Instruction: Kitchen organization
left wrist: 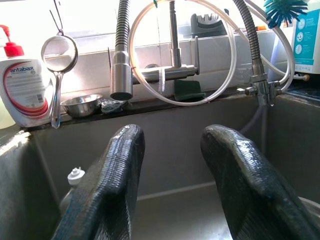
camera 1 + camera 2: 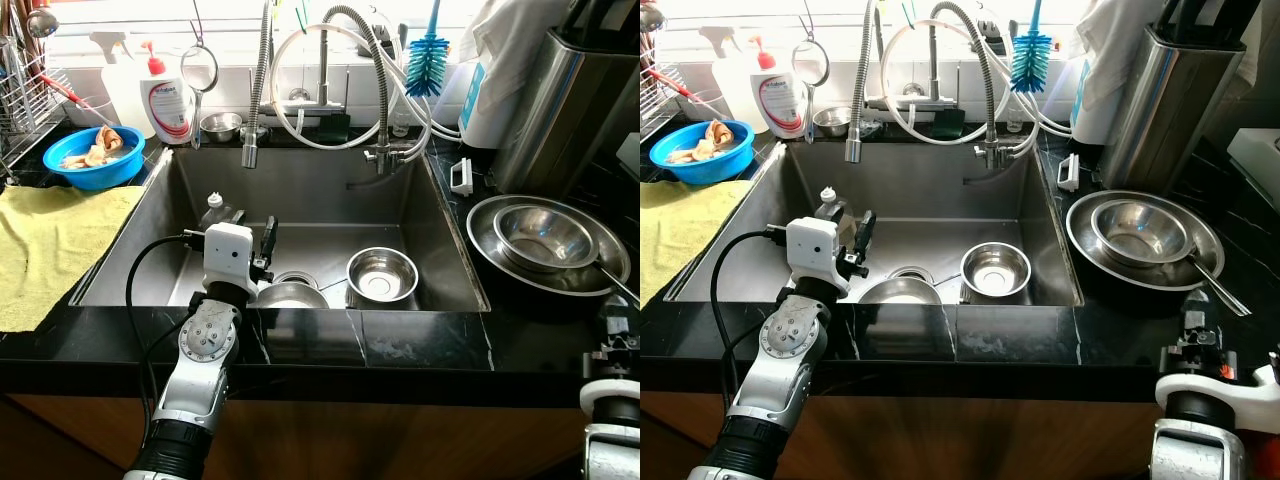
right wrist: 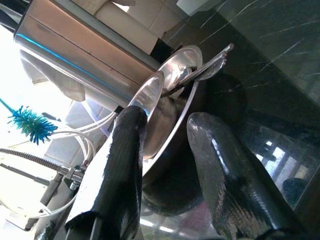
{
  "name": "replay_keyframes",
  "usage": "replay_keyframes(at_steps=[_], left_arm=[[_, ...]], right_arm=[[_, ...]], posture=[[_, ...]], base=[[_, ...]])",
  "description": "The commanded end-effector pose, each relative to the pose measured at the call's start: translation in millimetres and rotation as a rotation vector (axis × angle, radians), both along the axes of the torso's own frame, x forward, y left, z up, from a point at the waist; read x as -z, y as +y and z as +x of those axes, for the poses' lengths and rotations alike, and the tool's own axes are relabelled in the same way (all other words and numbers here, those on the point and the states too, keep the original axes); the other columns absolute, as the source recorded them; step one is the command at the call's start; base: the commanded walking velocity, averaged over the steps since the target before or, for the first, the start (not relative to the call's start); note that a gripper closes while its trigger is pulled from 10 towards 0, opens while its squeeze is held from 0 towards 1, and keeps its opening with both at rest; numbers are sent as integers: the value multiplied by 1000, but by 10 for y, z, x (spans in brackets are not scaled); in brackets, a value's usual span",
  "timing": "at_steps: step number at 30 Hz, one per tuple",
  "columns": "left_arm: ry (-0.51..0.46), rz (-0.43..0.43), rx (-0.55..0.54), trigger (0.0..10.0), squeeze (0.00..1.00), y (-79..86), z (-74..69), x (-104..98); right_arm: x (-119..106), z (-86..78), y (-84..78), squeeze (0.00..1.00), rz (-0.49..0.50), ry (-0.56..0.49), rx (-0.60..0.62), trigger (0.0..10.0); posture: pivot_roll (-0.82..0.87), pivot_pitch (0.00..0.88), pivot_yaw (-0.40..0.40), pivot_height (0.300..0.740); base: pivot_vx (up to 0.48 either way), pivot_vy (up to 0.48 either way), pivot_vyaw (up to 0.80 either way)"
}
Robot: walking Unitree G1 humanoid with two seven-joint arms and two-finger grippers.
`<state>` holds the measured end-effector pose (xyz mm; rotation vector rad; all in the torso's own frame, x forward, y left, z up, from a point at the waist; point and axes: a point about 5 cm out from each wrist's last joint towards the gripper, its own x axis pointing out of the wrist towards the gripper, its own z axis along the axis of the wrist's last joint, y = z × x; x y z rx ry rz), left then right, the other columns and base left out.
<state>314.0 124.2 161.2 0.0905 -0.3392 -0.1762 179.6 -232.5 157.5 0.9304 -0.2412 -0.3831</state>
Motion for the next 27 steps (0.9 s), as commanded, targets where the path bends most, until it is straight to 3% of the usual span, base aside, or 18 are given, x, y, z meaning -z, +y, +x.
replay_keyframes(at_steps=[1,10,27], left_arm=[[7,14,1,10000,0,-6,-1,26],[9,17,1,10000,0,0,1,24],[13,21,8,10000,0,-9,-5,30]], right_arm=[[-3,-45,9,0,46,-17,38,10000],[-19,-19,-217,0,66,4,186,10000],[-16,67,-300,0,100,27,249,10000]], posture=[[-179,0,1,740],[-176,0,3,740],[-172,0,4,740]], base=[[0,0,0],[0,0,0],[0,0,0]])
